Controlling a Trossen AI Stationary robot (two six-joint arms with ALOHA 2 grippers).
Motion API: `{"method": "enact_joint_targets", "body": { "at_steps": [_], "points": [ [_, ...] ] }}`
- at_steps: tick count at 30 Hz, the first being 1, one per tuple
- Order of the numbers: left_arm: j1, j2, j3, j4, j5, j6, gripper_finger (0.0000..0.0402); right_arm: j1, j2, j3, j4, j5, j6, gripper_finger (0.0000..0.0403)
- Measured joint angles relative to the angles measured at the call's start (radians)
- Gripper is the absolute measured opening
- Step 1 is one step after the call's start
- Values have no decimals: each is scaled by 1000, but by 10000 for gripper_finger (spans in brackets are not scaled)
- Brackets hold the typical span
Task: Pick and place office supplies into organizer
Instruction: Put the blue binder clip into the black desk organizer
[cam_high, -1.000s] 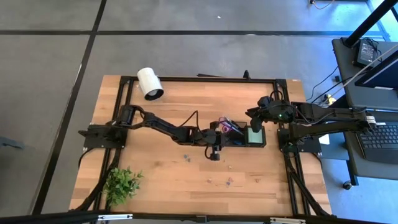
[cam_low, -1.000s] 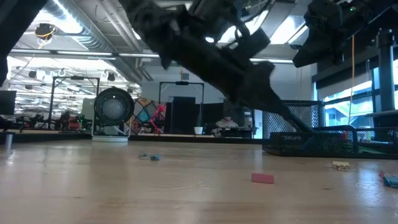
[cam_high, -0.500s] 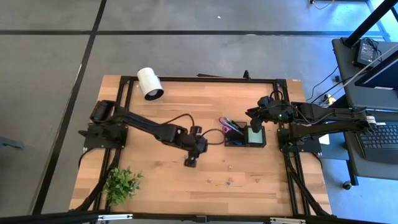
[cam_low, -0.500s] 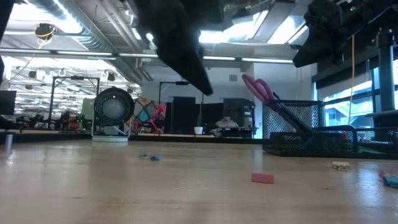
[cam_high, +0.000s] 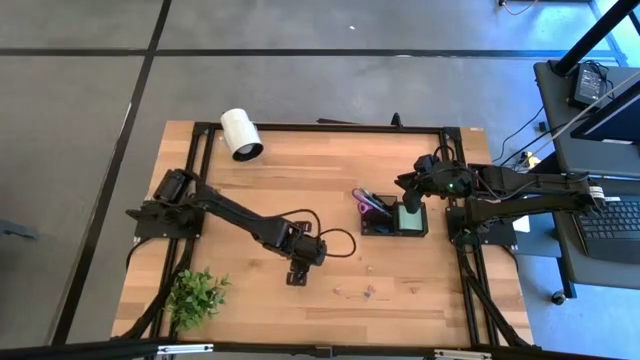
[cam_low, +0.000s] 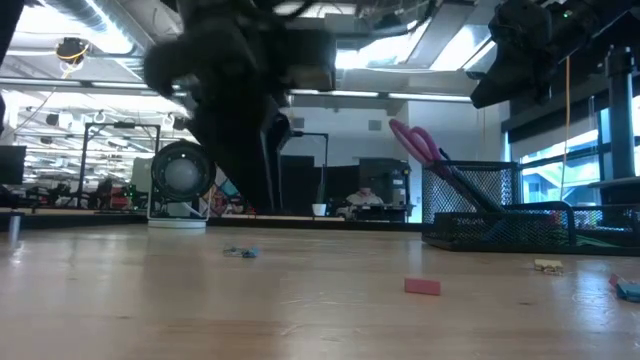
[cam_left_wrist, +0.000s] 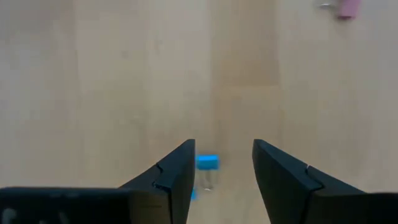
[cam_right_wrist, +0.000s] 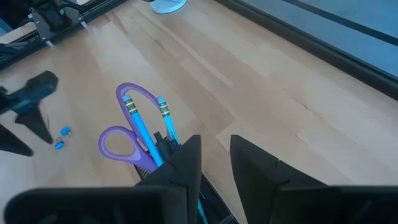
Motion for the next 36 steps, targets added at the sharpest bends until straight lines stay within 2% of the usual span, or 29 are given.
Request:
{"method": "enact_joint_targets", "body": {
  "at_steps": [4, 8, 22, 36],
  "points": [
    [19, 23, 0, 0, 9, -6, 152, 0, 0, 0, 0, 0, 2, 90],
    [33, 30, 0, -1, 73, -5, 152, 0, 0, 0, 0, 0, 6, 90],
    [31, 35, 0, -38, 53, 28, 153, 0, 0, 0, 0, 0, 4, 90],
    [37, 98, 4, -37, 76, 28, 144, 0, 1, 0, -1, 0, 4, 90]
  ]
}}
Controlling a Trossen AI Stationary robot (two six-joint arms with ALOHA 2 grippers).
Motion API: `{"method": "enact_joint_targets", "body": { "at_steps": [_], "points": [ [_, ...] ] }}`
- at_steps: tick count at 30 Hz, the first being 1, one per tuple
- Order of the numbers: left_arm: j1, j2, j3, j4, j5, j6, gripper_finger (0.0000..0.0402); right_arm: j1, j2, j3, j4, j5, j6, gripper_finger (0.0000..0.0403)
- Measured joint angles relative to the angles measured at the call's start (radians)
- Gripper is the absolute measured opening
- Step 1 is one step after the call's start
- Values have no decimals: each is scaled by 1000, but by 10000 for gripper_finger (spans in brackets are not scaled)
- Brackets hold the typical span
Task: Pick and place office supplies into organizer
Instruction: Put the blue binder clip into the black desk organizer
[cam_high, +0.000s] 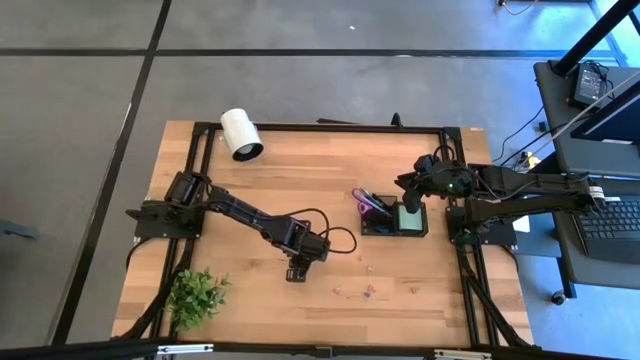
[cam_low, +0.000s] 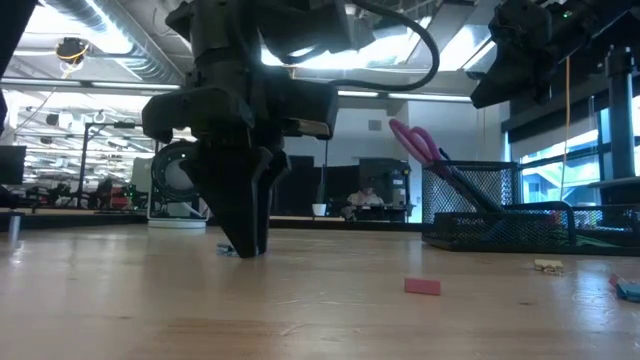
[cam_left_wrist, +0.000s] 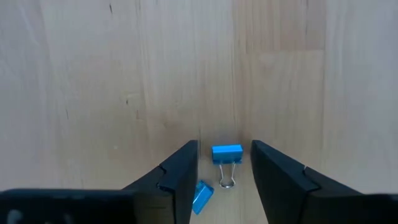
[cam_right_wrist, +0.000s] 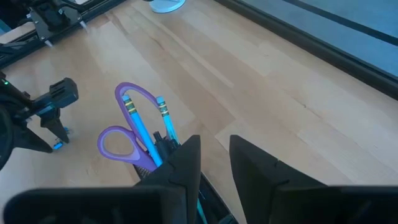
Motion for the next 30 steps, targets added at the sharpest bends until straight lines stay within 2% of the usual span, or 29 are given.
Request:
{"method": "enact_joint_targets", "body": {
  "at_steps": [18, 30],
  "points": [
    [0, 4, -3, -14, -4, 3, 80, 0, 0, 0, 0, 0, -1, 90],
    [0, 4, -3, -15, -1, 3, 71, 0, 0, 0, 0, 0, -4, 90]
  ]
}}
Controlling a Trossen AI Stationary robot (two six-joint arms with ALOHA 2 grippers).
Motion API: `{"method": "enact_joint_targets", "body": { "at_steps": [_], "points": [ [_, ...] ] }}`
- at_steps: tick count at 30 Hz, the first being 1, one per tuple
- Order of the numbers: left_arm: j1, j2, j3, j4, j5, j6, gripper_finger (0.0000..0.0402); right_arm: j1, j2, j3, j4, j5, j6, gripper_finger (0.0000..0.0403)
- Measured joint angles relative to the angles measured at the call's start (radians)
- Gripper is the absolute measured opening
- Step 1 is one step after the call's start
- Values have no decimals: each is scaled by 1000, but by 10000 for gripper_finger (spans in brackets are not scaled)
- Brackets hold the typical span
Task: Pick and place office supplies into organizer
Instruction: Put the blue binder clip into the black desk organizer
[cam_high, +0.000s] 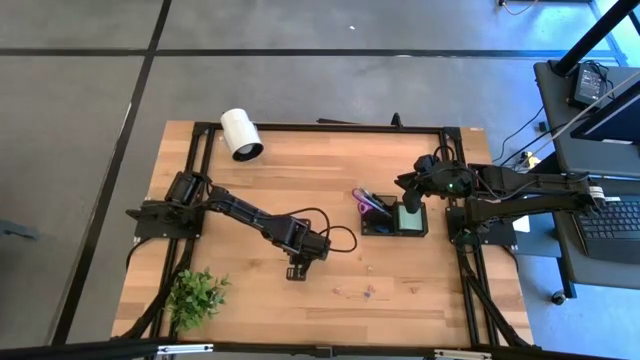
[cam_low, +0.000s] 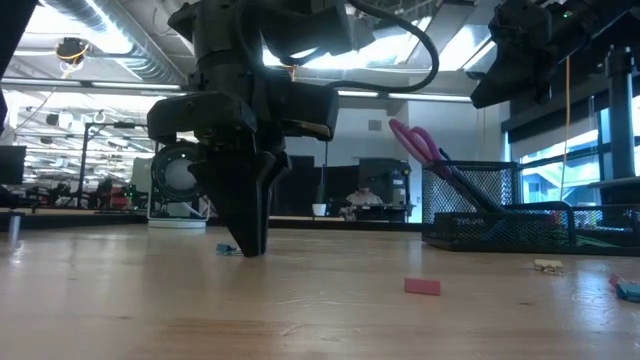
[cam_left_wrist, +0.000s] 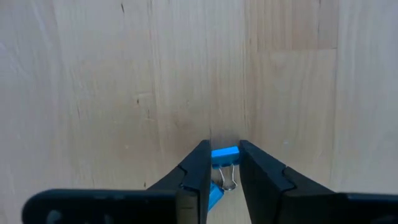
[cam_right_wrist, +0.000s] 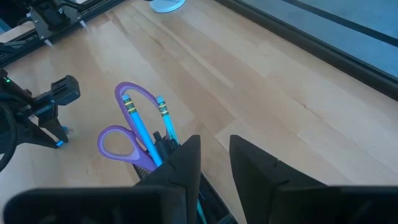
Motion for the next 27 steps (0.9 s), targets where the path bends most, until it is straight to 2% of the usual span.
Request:
{"method": "enact_joint_targets", "body": {
  "at_steps": [8, 13, 16, 21, 27],
  "points": [
    [20, -44, -8, 20, 42, 0, 70, 0, 0, 0, 0, 0, 2, 90],
    [39, -89, -3, 169, 92, 6, 70, 0, 0, 0, 0, 0, 3, 90],
    [48, -96, -4, 249, 96, 61, 70, 0, 0, 0, 0, 0, 3, 90],
    [68, -93, -3, 334, 79, 210, 70, 0, 0, 0, 1, 0, 3, 90],
    [110, -91, -2, 433, -22, 306, 70, 0, 0, 0, 1, 0, 7, 90]
  ]
}}
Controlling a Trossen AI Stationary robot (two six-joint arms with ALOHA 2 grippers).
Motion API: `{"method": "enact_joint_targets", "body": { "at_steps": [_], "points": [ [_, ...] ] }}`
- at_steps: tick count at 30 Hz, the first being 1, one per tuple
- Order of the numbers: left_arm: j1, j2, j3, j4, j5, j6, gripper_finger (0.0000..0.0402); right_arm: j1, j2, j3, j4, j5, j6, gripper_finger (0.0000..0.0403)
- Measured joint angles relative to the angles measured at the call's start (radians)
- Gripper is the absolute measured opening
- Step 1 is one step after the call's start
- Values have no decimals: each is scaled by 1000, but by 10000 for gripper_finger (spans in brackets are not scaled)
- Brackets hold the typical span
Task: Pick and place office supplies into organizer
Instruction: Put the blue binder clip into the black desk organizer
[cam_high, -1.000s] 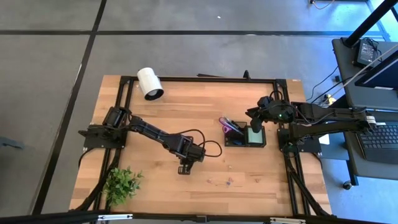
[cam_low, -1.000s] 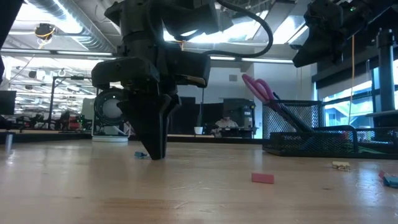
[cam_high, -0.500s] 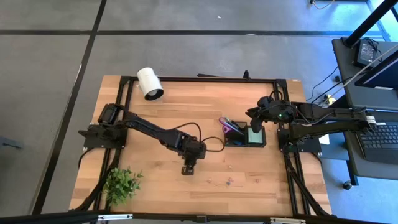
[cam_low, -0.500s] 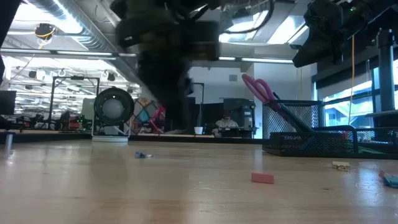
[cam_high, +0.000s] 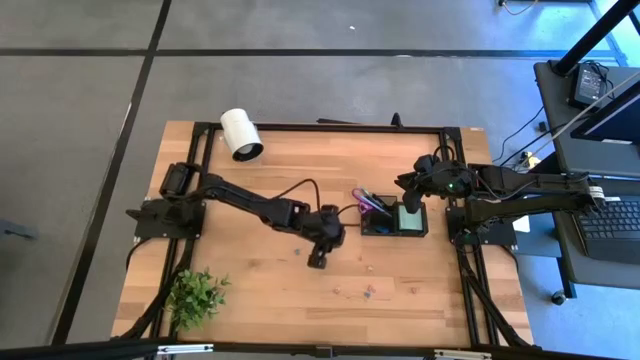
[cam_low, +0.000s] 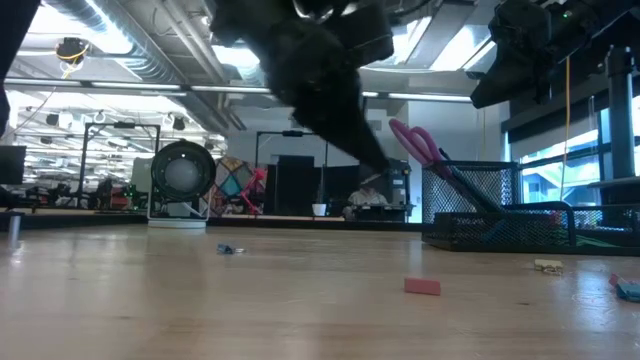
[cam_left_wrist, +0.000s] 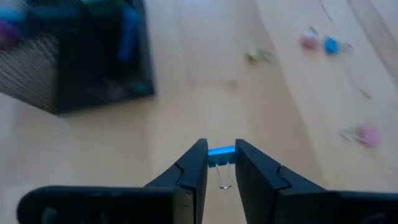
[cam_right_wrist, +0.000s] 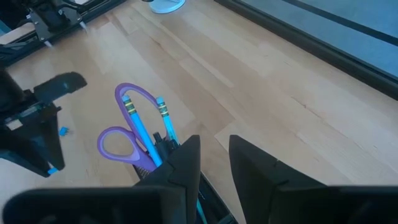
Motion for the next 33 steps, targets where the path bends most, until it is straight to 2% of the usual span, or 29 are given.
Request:
{"method": "enact_joint_targets", "body": {
  "at_steps": [7, 17, 28, 33],
  "points": [
    [56, 13, 2, 208, -15, 85, 70, 0, 0, 0, 0, 0, 0, 90],
    [96, 118, 2, 536, -16, 43, 70, 0, 0, 0, 2, 0, 0, 90],
    [89, 241, 2, 688, -58, -7, 70, 0, 0, 0, 8, 0, 2, 90],
    [88, 263, 2, 684, -73, -18, 70, 0, 0, 0, 8, 0, 3, 90]
  ]
}}
